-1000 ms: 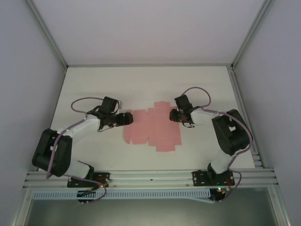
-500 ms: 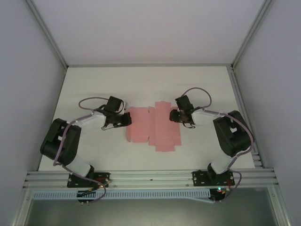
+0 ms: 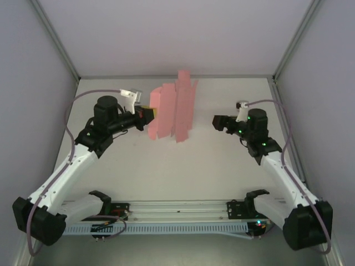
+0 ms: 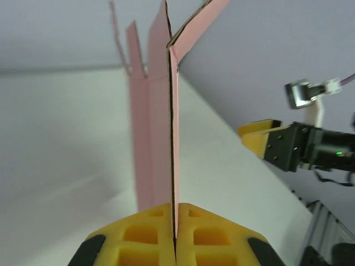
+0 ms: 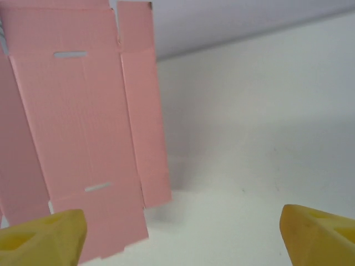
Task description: Assemble paper box
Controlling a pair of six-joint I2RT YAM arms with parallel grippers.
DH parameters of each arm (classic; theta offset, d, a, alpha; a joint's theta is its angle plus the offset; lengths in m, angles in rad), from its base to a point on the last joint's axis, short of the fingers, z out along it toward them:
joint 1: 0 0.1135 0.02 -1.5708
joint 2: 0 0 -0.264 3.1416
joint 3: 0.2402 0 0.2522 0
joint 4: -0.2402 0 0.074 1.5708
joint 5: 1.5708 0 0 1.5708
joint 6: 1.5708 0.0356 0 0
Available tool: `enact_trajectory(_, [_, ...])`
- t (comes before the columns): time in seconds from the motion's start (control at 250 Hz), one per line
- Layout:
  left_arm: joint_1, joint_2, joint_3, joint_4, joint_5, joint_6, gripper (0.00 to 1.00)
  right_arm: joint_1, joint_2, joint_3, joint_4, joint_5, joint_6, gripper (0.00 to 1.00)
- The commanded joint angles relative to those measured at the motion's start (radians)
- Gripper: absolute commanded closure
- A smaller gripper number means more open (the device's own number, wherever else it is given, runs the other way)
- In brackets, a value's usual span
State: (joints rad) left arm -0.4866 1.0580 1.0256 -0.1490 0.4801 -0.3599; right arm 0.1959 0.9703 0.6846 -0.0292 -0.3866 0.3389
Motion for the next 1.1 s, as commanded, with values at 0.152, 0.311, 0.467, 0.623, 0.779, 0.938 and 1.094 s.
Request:
enact_trajectory(0.152, [0.0,-0.088,0.084,0.093,0.247,0.089,1.0,-0.086,0.015,-0.012,0.23,-0.408,0.034,0.0])
enact_trajectory(0.311, [0.0,-0.132,0.069,0.132,0.264,0.056,1.0,-0.111,0.069,-0.013,0.408,-0.512,0.03,0.0])
enact_trajectory(0.467, [0.001,-0.166,0.036,0.189,0.278,0.016,1.0,-0.119,0.137,0.02,0.501,-0.565,0.064,0.07])
enact_trajectory(0.623, [0.0,-0.178,0.018,0.191,0.262,0.018,1.0,-0.125,0.184,-0.002,0.764,-0.652,0.232,0.51])
enact_trajectory(0.779, [0.0,-0.181,0.0,0.174,0.241,0.019,1.0,-0.128,0.177,-0.018,0.866,-0.682,0.252,0.65])
enact_trajectory(0.938, [0.0,-0.188,-0.011,0.179,0.231,0.015,1.0,-0.127,0.209,0.019,0.878,-0.718,0.269,0.66])
enact_trajectory(1.094, [-0.001,-0.192,-0.01,0.149,0.132,0.0,1.0,-0.127,0.232,0.037,0.851,-0.753,0.269,0.8])
